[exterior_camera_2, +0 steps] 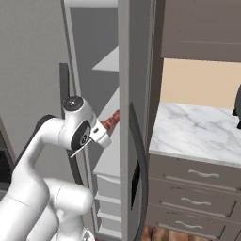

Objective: Store the kebab skewer in the freezer for long-term storage. Close the freezer door after placing the cooked food.

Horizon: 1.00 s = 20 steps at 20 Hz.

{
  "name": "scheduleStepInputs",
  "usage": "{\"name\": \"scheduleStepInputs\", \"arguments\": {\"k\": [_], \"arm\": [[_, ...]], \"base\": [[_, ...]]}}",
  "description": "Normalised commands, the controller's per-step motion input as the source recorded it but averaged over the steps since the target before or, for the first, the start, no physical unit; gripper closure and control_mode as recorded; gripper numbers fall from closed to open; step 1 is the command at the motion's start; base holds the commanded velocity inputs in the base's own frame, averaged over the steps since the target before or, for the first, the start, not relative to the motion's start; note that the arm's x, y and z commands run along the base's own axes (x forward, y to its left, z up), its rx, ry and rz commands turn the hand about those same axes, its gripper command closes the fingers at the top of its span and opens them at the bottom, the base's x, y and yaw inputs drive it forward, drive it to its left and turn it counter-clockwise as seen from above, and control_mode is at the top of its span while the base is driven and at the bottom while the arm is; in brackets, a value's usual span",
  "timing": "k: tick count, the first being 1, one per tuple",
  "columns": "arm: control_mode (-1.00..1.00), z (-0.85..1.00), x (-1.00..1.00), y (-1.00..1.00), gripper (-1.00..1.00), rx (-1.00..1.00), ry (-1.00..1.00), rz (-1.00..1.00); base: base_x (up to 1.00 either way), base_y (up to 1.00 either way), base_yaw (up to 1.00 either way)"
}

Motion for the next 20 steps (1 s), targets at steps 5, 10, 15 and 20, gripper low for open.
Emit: {"name": "scheduleStepInputs", "arguments": {"k": [5,10,15,20], "arm": [[-1.0,-0.17,0.79,-0.26,1.0,-0.07,-0.11,0.03],[-1.0,-0.08,0.65,-0.21,1.0,-0.13,0.03,0.04],[-1.0,0.0,0.59,-0.06,1.0,-0.1,0.18,0.03],[-1.0,0.0,0.71,-0.07,1.0,-0.03,0.06,0.13]], "base": [[0.0,0.0,0.0],[0.0,0.0,0.0],[0.0,0.0,0.0],[0.0,0.0,0.0]]}}
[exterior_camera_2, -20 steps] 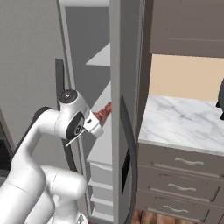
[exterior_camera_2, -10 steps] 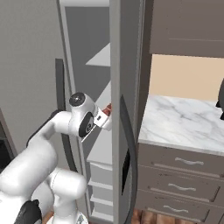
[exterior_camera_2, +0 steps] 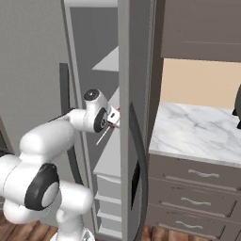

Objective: Store the kebab skewer in the freezer for long-term storage. Close the freezer door after placing the cooked food.

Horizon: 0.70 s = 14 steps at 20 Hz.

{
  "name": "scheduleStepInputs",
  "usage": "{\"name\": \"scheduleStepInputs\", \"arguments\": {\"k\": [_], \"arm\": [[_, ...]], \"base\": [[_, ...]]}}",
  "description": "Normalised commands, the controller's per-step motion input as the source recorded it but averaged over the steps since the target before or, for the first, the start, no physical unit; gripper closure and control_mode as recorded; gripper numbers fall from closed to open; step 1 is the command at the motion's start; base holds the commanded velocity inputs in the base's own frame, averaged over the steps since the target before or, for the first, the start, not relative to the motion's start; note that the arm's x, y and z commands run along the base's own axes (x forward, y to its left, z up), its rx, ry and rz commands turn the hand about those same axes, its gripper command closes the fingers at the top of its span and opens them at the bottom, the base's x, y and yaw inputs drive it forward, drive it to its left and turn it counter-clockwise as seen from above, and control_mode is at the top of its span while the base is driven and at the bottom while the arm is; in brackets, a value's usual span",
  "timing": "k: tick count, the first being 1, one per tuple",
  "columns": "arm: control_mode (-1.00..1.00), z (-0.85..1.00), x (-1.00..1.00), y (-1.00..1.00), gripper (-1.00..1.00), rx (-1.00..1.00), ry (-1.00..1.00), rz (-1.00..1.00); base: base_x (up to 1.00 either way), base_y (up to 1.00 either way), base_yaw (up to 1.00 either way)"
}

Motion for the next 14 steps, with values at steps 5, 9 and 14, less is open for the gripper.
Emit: {"name": "scheduleStepInputs", "arguments": {"k": [5,9,14], "arm": [[-1.0,-0.01,0.45,-0.12,1.0,0.02,0.0,0.13],[-1.0,0.0,0.53,0.0,1.0,0.0,0.02,0.01],[-1.0,-0.01,0.54,-0.04,1.0,0.0,0.02,0.03]], "base": [[0.0,0.0,0.0],[0.0,0.0,0.0],[0.0,0.0,0.0]]}}
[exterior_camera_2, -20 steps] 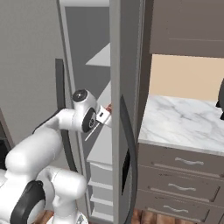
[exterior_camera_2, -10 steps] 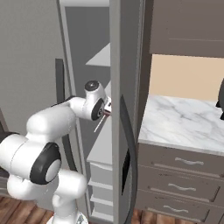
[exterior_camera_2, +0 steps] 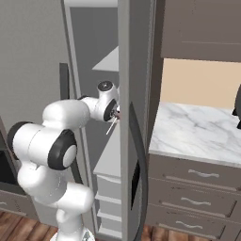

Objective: Store the kebab skewer in the freezer for long-term storage. Close the freezer door after placing the cooked food.

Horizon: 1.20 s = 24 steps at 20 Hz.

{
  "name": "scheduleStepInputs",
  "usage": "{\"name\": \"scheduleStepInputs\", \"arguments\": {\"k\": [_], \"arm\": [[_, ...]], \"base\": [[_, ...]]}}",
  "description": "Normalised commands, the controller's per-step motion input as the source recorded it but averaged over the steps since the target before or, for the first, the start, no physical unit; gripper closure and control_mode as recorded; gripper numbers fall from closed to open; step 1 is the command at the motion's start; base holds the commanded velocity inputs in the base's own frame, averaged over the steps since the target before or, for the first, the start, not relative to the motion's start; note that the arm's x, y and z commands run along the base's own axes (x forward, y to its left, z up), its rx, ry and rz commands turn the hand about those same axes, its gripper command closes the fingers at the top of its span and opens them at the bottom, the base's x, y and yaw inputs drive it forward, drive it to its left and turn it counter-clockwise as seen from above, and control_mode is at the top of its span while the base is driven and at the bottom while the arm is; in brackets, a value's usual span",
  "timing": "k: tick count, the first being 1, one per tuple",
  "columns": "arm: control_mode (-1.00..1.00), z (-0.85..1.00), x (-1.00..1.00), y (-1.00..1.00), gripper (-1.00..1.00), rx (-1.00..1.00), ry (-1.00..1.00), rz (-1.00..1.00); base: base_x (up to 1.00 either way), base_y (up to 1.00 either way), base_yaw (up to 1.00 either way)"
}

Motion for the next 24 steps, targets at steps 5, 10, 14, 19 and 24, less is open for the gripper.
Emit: {"name": "scheduleStepInputs", "arguments": {"k": [5,10,14,19,24], "arm": [[-1.0,0.0,0.49,-0.16,1.0,0.0,0.05,0.11],[-1.0,-0.05,0.44,-0.11,1.0,0.0,0.06,0.07],[-1.0,-0.11,0.52,-0.06,1.0,0.0,0.07,0.01],[-1.0,-0.33,0.46,-0.01,1.0,0.0,0.01,0.01],[-1.0,-0.39,0.3,0.0,1.0,0.0,-0.03,0.04]], "base": [[0.0,0.0,0.0],[0.0,0.0,0.0],[0.0,0.0,0.0],[0.0,0.0,0.0],[0.0,0.0,0.0]]}}
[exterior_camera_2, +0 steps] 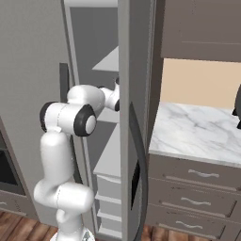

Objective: Store the kebab skewer in the freezer for long-term storage. Close the freezer door after placing the cooked food.

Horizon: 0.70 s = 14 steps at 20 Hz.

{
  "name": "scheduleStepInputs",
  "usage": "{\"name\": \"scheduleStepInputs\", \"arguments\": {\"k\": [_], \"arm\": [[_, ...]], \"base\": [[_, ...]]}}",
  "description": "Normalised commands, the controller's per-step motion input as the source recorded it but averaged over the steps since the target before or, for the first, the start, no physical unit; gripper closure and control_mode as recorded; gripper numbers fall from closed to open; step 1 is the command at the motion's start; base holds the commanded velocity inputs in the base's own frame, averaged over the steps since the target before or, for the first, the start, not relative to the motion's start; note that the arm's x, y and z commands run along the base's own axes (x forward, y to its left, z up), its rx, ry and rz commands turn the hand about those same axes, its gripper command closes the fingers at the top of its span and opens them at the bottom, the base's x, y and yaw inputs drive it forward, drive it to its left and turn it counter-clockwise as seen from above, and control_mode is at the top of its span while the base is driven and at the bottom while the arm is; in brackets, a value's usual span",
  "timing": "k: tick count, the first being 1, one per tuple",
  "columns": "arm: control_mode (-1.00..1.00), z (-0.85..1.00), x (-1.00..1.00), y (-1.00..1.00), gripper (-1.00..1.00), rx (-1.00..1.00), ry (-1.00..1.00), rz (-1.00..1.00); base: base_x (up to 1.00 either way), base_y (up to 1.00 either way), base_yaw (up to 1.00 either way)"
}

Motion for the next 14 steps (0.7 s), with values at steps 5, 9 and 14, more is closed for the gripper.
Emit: {"name": "scheduleStepInputs", "arguments": {"k": [5,9,14], "arm": [[-1.0,-0.34,0.25,-0.02,1.0,0.0,-0.07,0.07],[-1.0,-0.09,0.19,-0.18,1.0,0.0,-0.02,0.06],[-1.0,-0.02,0.0,0.0,-1.0,0.0,0.0,0.0]], "base": [[0.0,0.0,0.0],[0.0,0.0,0.0],[0.0,0.0,0.0]]}}
